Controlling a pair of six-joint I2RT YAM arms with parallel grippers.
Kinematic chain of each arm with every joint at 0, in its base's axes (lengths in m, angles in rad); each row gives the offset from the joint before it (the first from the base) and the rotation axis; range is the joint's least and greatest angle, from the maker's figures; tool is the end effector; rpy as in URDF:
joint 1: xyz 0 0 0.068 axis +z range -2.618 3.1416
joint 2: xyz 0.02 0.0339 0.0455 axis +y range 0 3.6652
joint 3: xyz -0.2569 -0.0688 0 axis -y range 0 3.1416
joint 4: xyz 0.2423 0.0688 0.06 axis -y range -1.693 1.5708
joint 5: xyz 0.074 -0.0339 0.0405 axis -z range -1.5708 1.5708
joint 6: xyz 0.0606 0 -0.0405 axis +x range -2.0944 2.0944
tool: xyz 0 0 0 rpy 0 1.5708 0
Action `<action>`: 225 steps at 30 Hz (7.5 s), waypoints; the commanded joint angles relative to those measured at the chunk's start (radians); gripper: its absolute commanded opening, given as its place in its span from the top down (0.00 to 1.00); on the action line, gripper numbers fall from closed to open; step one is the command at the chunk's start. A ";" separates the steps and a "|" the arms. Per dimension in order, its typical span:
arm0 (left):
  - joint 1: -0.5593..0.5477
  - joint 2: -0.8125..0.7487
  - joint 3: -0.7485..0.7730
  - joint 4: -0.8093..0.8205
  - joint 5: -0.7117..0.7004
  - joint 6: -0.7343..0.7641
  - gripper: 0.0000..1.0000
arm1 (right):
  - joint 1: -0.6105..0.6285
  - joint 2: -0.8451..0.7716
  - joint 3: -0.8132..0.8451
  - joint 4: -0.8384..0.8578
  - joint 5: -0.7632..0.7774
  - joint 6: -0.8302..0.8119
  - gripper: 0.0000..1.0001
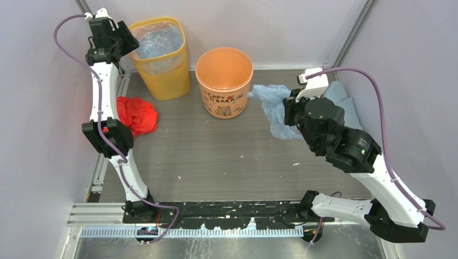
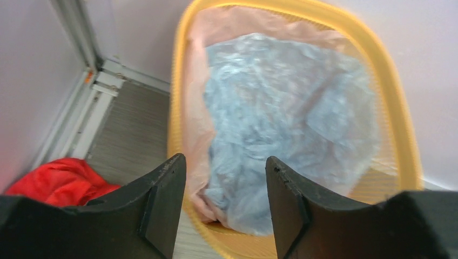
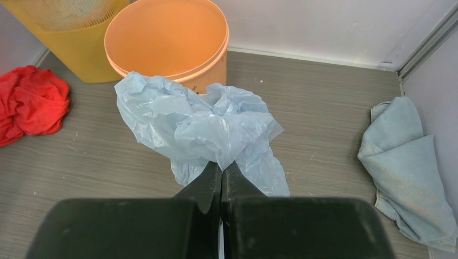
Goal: Put the trash bags into the trash bin
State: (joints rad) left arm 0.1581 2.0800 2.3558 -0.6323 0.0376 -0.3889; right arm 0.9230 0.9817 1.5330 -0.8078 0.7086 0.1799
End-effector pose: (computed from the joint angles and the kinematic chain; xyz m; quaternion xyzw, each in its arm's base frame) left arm 0.4824 0.0746 0.4146 -0.2115 0.7935 -0.0810 0.5649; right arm 0.1330 0.1104 0.4747 -0.0721 0.7688 0.0662 0.6319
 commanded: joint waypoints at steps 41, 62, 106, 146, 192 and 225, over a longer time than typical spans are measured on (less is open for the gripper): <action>-0.527 -0.121 -0.190 -0.166 -0.138 0.038 0.40 | 0.002 -0.165 -0.074 -0.006 -0.012 0.105 0.99; -0.526 -0.013 -0.068 -0.245 -0.132 0.048 0.72 | 0.003 -0.166 -0.111 0.013 -0.012 0.102 0.99; -0.852 -0.513 -0.805 -0.194 0.002 -0.095 0.67 | 0.003 -0.142 0.018 -0.019 -0.036 0.074 0.99; -0.704 -1.211 -1.062 0.267 0.628 0.112 0.26 | 0.003 0.101 0.244 0.076 -0.808 0.257 0.99; -0.704 -1.022 -0.802 0.222 0.504 -0.050 1.00 | 0.003 0.020 0.193 -0.049 -0.666 0.114 0.38; -0.618 -1.012 -0.802 0.056 0.497 -0.034 1.00 | 0.003 -0.026 0.200 -0.036 -0.571 0.073 0.99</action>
State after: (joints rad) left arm -0.5018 1.0790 1.5314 -0.5182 0.5579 -0.4519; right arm 0.9230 1.0149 1.6661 -0.8429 0.0437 0.2878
